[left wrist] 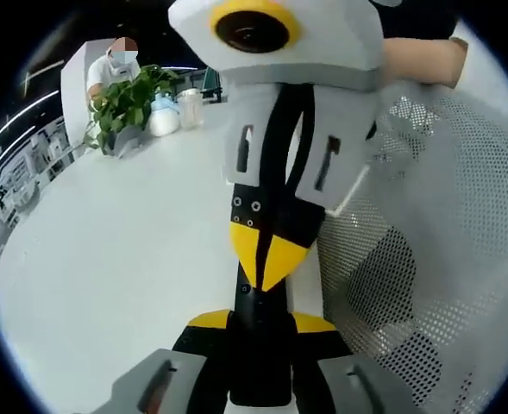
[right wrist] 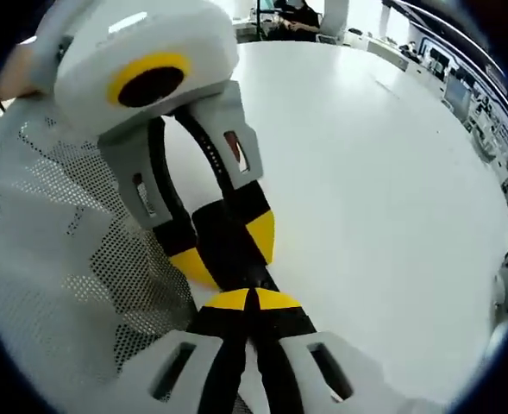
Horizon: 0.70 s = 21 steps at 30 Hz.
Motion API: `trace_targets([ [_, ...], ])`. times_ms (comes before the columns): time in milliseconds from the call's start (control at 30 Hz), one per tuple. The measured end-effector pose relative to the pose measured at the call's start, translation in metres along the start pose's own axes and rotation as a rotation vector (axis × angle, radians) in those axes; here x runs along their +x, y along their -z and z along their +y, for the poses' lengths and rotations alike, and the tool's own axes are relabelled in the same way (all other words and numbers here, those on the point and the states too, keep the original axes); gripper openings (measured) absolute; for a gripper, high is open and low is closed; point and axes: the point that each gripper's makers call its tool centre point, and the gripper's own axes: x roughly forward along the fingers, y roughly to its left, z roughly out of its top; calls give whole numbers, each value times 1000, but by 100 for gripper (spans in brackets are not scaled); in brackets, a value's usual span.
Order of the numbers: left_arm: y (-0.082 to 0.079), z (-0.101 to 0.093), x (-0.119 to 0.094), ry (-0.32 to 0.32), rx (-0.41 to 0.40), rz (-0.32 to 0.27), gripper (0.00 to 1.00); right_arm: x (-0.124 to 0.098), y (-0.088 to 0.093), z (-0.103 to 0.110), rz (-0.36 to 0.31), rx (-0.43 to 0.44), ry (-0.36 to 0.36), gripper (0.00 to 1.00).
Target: Press the specified remote control buttons in sequence, fully releasing each button before pressing the next.
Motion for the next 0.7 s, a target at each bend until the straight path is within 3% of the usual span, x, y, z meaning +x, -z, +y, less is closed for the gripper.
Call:
trace_targets([
  [200, 0, -1, 0, 23, 27, 22, 25, -2, -1, -1, -4, 17, -20, 0],
  [300, 0, -1, 0, 43, 47, 53, 25, -1, 1, -12, 35, -10, -12, 0],
  [567, 1, 0, -1, 46, 35, 34, 25, 4, -5, -11, 97, -61, -127, 0],
  [700, 1, 0, -1, 47, 36, 28, 25, 5, -5, -11, 128, -45, -138, 0],
])
